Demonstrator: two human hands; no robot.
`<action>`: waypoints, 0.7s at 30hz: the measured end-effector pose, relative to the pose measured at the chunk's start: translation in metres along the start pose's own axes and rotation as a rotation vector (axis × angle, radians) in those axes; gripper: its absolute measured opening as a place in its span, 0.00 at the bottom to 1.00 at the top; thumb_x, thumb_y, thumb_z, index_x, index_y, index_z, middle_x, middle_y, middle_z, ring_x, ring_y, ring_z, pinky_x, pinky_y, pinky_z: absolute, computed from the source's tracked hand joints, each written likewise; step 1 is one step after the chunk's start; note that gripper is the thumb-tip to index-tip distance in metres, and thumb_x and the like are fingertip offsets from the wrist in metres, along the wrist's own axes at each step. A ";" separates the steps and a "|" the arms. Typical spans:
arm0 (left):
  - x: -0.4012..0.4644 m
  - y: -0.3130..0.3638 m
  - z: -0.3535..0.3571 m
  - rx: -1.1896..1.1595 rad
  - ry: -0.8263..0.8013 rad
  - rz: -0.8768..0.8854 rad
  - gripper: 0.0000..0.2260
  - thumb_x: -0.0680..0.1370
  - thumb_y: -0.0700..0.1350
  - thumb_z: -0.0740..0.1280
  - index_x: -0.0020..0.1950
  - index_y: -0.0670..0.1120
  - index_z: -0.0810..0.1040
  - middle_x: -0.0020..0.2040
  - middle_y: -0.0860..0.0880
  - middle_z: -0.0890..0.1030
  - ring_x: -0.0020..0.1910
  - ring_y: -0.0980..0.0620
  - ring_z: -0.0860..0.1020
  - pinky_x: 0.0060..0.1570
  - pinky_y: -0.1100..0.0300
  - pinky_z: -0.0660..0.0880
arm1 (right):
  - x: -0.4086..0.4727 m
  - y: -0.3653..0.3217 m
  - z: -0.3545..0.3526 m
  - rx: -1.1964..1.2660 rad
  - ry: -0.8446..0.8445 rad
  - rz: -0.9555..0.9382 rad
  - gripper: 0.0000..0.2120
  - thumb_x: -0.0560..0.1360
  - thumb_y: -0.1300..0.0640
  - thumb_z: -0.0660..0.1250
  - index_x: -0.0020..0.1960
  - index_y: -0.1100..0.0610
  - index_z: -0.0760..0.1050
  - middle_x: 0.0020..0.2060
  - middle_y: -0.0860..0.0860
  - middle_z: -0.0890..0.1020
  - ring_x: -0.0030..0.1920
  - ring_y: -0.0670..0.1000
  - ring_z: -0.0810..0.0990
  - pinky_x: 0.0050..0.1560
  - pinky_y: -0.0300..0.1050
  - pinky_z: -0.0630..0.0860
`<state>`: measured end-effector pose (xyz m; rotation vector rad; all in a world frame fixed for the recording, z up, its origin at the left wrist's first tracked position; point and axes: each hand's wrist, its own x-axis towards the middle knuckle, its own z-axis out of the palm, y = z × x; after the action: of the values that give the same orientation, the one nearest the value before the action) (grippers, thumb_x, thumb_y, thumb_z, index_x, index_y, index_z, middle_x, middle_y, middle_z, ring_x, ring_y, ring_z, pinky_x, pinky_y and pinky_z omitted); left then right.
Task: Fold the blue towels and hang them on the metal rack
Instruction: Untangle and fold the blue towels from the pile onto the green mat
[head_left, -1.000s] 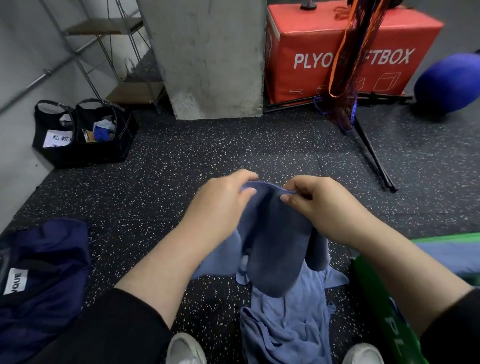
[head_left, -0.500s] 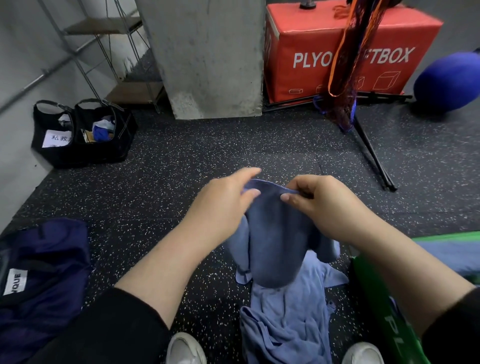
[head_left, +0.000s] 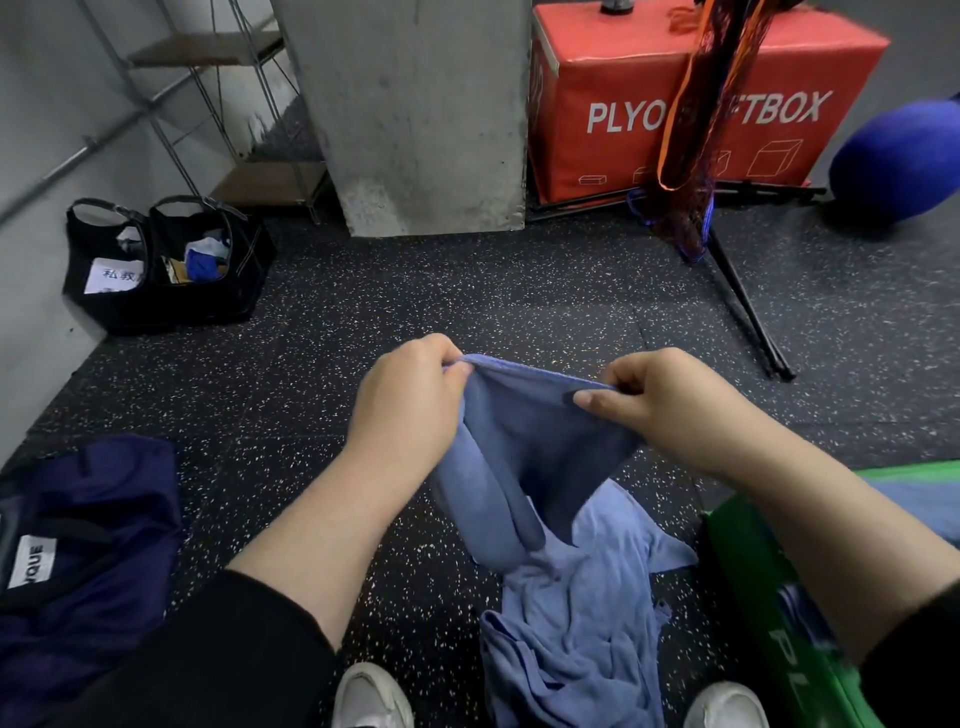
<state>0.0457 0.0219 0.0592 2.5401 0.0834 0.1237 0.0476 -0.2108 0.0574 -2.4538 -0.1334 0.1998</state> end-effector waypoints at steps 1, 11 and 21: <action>-0.001 0.001 0.000 -0.018 -0.010 0.011 0.06 0.83 0.49 0.65 0.54 0.51 0.82 0.43 0.51 0.83 0.50 0.45 0.80 0.48 0.52 0.74 | 0.000 0.000 -0.001 0.036 0.029 0.010 0.20 0.76 0.46 0.71 0.33 0.57 0.72 0.20 0.45 0.69 0.22 0.44 0.64 0.24 0.36 0.60; -0.009 0.014 0.013 -0.257 -0.076 0.103 0.14 0.83 0.42 0.62 0.66 0.55 0.77 0.35 0.57 0.73 0.36 0.61 0.73 0.36 0.68 0.65 | -0.008 -0.014 0.011 0.771 -0.102 0.143 0.12 0.82 0.62 0.63 0.43 0.64 0.80 0.36 0.59 0.82 0.37 0.53 0.81 0.45 0.49 0.84; -0.026 0.033 0.038 -0.499 -0.063 0.109 0.19 0.79 0.39 0.71 0.67 0.56 0.78 0.44 0.54 0.79 0.40 0.59 0.77 0.47 0.64 0.76 | -0.010 -0.024 0.029 1.051 -0.115 0.261 0.09 0.82 0.61 0.63 0.53 0.65 0.80 0.44 0.62 0.82 0.43 0.56 0.81 0.46 0.48 0.83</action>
<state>0.0252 -0.0283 0.0448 2.0471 -0.1004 0.0925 0.0312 -0.1763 0.0515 -1.4023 0.2034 0.4027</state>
